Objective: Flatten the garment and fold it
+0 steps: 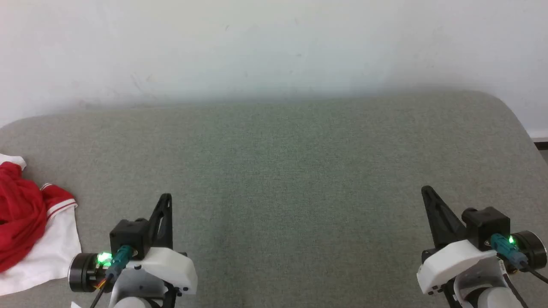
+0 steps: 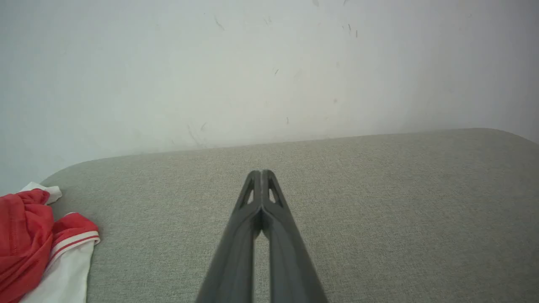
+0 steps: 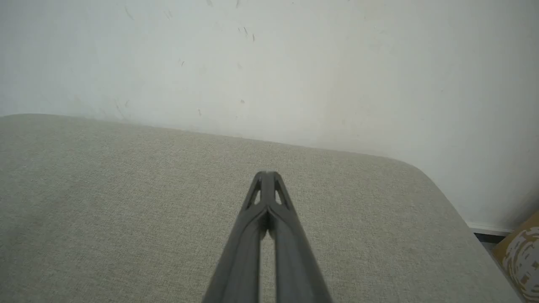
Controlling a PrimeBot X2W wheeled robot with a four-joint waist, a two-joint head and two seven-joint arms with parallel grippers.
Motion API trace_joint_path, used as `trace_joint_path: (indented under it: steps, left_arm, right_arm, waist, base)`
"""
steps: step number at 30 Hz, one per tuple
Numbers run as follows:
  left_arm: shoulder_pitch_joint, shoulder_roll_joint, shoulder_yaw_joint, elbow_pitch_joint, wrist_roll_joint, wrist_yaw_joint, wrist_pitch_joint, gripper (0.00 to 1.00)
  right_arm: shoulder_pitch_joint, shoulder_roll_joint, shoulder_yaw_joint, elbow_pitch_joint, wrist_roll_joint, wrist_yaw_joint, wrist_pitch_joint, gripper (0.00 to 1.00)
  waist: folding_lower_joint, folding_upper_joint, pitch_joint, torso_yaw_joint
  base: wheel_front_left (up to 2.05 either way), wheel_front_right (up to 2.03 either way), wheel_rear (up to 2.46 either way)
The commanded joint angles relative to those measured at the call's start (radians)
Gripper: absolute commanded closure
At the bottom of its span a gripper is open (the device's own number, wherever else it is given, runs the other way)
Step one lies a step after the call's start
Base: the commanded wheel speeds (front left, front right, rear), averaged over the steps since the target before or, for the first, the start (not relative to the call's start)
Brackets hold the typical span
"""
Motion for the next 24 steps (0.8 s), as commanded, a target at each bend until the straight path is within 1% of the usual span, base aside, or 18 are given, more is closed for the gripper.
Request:
trace_joint_path:
  steps: [1,21,22,24]
  left_arm:
    - [0.005,-0.005,0.003,-0.005,0.006,-0.001,0.0,1.0]
    - [0.005,-0.005,0.003,-0.005,0.006,-0.001,0.0,1.0]
    - [0.0,0.0,0.0,0.0,0.0,0.0,0.0,0.0]
    - [0.0,0.0,-0.001,0.001,0.0,0.0,0.0,0.0]
  right_arm:
    - [-0.007,0.004,0.0,0.0,-0.008,-0.002,0.0,1.0]
    - [-0.007,0.004,0.0,0.0,-0.008,-0.002,0.0,1.0]
    - [0.0,0.0,0.0,0.0,0.0,0.0,0.0,0.0]
    - [0.0,-0.001,0.0,0.0,0.001,0.0,0.0,0.0]
  waist:
    - [0.0,0.0,0.0,0.0]
    - [0.0,0.0,0.0,0.0]
    - [0.0,0.0,0.0,0.0]
    - [0.0,0.0,0.0,0.0]
  base:
    - [0.0,0.0,0.0]
    - [0.0,0.0,0.0]
    - [0.0,0.0,0.0]
    - [0.0,0.0,0.0]
